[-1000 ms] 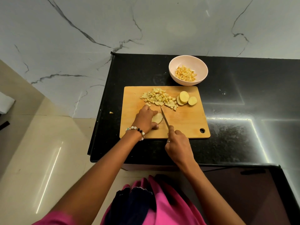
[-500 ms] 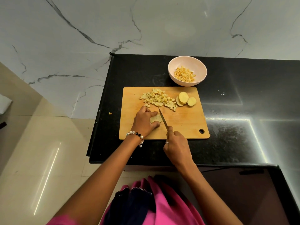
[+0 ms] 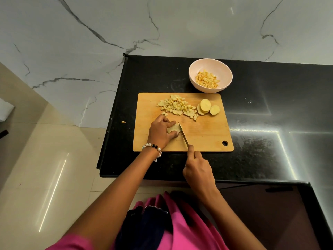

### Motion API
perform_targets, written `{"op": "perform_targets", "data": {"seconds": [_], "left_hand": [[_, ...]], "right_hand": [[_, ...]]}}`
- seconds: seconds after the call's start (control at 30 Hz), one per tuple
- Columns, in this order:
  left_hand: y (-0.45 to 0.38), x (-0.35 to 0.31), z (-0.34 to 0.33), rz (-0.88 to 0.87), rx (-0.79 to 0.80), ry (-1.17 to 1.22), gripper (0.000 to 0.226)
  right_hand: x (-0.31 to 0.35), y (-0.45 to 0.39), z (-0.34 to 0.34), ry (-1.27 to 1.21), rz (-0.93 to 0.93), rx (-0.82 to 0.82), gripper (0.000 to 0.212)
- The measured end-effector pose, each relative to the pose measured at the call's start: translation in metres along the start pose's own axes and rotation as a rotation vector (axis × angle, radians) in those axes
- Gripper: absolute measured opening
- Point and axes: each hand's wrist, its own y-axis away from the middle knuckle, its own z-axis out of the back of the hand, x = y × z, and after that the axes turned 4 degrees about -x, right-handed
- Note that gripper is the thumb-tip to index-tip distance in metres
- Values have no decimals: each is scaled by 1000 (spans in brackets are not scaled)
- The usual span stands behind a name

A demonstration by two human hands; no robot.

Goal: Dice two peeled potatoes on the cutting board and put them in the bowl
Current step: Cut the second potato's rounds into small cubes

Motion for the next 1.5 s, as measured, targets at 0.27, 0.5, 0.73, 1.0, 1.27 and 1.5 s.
{"op": "perform_targets", "data": {"seconds": [0.27, 0.5, 0.73, 1.0, 1.27, 1.5], "left_hand": [[5, 1, 2, -5, -14, 83, 49], [7, 4, 0, 0, -48, 147, 47], [7, 4, -1, -2, -48, 158, 46], [7, 6, -3, -32, -53, 153, 44], [9, 5, -2, -26, -69, 178, 44], [12, 9, -1, -30, -73, 180, 49]], "right_hand": [[-18, -44, 24, -67, -52, -20, 55], [-8, -27, 9, -200, 10, -8, 52], [-3, -30, 10, -197, -9, 26, 54], [11, -39, 9, -83, 17, 34, 58], [-6, -24, 11, -50, -18, 3, 55], [-12, -42, 23, -160, -21, -6, 53]]}}
